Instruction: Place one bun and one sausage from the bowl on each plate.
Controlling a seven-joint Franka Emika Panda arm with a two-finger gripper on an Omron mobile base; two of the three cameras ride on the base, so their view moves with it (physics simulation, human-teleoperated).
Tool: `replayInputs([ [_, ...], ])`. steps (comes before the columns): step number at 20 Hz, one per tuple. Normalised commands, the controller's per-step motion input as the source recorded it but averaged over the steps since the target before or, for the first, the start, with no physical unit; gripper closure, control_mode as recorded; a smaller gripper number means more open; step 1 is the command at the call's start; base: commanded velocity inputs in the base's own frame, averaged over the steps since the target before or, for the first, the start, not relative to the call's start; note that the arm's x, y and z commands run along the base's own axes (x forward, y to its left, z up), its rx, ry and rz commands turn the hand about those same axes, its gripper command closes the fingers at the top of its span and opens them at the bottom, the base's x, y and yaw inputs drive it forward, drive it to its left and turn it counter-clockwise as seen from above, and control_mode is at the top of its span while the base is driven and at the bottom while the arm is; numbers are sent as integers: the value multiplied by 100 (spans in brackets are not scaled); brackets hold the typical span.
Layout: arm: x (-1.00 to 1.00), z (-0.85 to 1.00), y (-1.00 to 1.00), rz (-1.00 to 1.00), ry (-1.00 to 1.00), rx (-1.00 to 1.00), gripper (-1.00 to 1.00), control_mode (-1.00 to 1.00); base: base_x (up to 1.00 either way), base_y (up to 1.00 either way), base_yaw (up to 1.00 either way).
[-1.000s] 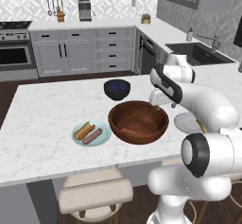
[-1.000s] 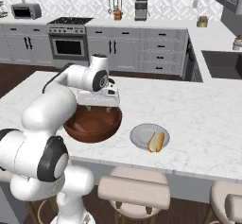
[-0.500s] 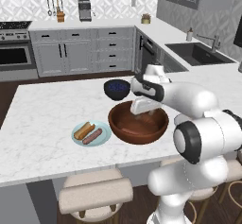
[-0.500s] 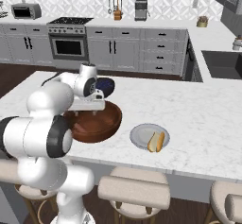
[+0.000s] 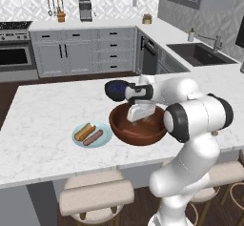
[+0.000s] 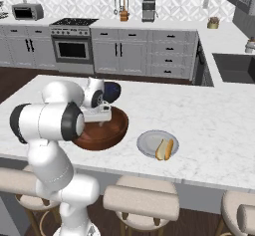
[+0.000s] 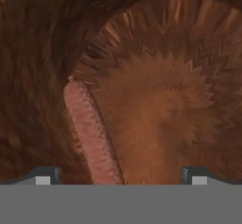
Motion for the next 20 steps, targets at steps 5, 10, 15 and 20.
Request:
replayInputs([
  [5, -8, -50, 6, 7, 3, 0, -100, -100, 0, 0, 0],
  [10, 10, -34, 6, 10, 0, 0, -100, -100, 0, 0, 0],
  [15, -11, -20, 6, 11, 0, 1, -100, -100, 0, 0, 0],
  [20, -7, -25, 2, 11, 0, 1, -100, -100, 0, 0, 0],
])
